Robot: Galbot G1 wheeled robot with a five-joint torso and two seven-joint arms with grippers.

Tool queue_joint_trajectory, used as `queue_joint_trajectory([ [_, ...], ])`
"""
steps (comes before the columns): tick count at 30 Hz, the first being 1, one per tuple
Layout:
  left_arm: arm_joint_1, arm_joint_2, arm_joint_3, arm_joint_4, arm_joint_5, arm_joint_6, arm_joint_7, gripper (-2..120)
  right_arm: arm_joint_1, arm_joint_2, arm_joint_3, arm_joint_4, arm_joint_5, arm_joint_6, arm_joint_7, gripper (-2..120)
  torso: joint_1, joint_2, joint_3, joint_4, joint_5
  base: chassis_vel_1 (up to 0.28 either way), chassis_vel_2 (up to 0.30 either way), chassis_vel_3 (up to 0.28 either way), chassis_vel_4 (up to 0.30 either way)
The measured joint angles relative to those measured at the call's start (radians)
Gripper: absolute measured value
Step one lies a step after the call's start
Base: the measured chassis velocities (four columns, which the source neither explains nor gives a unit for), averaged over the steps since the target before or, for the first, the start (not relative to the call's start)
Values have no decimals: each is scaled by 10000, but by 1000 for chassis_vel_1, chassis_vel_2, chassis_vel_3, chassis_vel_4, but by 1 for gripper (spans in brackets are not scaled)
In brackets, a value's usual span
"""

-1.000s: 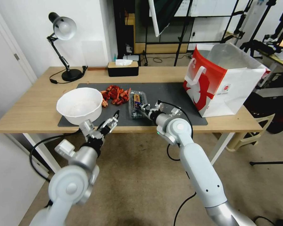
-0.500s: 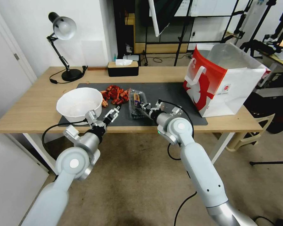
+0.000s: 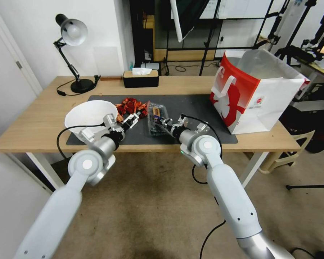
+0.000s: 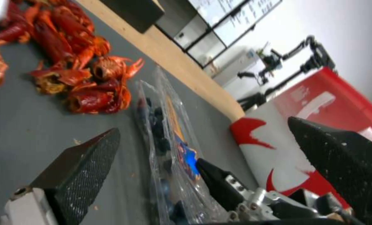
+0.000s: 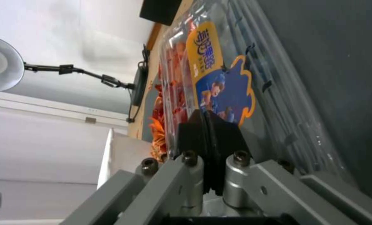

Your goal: Close the takeout container lid, then place the container into the takeout bag.

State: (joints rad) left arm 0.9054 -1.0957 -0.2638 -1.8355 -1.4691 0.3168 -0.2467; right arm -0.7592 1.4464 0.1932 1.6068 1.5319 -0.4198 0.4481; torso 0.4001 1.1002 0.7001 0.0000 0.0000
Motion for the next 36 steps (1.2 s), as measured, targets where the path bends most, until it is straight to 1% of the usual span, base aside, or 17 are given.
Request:
queue_joint_trajectory([
  [3,-501,100,318,546,6,411,406,100,-5,-29,27,9,-10,-32,9,0,0,0,0,0,1,0,0,0,0],
  [4,-501,100,318,546,6,411,406,100,-5,-29,27,9,-10,-32,9,0,0,0,0,0,1,0,0,0,0],
  [7,-878,110,650,990,61,648,526,100,-21,-17,39,9,-46,-40,10,0,0,-1,0,-1,1,0,0,0,0],
  [9,-998,110,780,1135,110,722,547,100,-30,-17,41,9,-67,-41,10,0,0,-1,0,-1,1,0,0,0,0],
  [16,-1534,1,1391,1853,307,757,590,100,-55,-46,54,44,-88,-52,9,0,1,-1,0,0,1,0,0,0,0],
  [21,-1669,-47,1520,2003,316,760,600,100,-60,-39,54,47,-92,-56,10,0,0,-1,-1,-1,1,0,0,0,0],
  [24,-1872,-123,1778,2222,359,780,601,100,-66,4,52,45,-128,-64,11,0,0,-1,-1,-1,1,0,0,0,0],
  [36,-2229,-344,2198,2543,451,939,505,100,-58,21,28,34,-174,-81,11,0,0,-1,-1,0,1,0,0,0,0],
])
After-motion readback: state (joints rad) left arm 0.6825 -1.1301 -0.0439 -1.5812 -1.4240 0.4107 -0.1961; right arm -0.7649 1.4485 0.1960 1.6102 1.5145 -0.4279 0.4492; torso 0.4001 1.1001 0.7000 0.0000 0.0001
